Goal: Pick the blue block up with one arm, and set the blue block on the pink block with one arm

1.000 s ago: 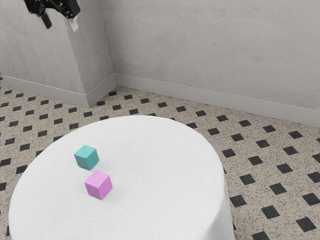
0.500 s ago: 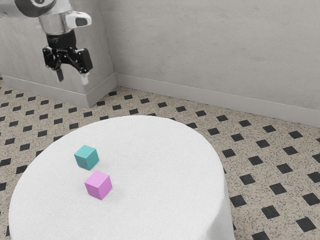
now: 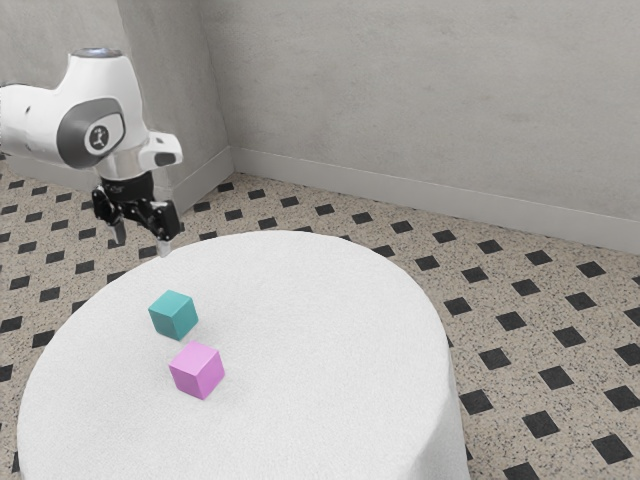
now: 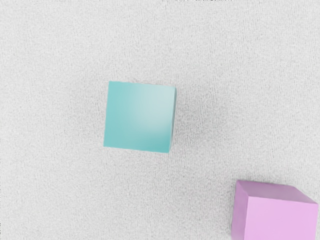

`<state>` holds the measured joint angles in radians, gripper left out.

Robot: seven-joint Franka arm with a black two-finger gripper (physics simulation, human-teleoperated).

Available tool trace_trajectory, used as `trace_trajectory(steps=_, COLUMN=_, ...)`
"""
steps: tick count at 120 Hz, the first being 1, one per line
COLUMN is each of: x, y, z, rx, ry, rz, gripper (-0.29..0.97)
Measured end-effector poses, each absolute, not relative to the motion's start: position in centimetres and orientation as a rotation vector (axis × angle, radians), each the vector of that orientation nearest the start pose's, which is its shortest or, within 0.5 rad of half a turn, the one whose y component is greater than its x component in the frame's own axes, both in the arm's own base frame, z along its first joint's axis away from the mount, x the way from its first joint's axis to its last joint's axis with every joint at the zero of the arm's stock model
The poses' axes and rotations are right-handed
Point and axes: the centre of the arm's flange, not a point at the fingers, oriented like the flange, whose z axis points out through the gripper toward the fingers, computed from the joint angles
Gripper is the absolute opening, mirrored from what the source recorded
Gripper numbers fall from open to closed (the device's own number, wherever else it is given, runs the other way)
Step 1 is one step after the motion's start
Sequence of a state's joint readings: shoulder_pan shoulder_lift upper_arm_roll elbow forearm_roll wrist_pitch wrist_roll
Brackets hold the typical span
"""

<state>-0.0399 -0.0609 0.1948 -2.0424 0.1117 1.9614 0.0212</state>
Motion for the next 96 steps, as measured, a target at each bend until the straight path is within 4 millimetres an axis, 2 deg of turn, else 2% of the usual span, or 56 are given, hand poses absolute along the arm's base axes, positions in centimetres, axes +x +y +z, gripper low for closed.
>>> trace_trajectory(steps=17, x=52.6, y=9.5, z=44.3, rx=-3.025, ry=-0.058, rz=0.016, gripper=0.68)
trace_trajectory(steps=42, x=52.1, y=11.4, z=39.6, rx=-3.018, ry=0.005, rz=0.012, gripper=0.68)
trace_trajectory(steps=66, x=52.4, y=13.0, z=36.2, rx=-3.012, ry=0.035, rz=0.018, gripper=0.68)
trace_trajectory(steps=86, x=54.0, y=11.2, z=35.1, rx=-3.013, ry=0.12, rz=-0.013, gripper=0.68)
trace_trajectory(steps=96, x=54.2, y=11.3, z=34.5, rx=-3.02, ry=0.123, rz=-0.016, gripper=0.68)
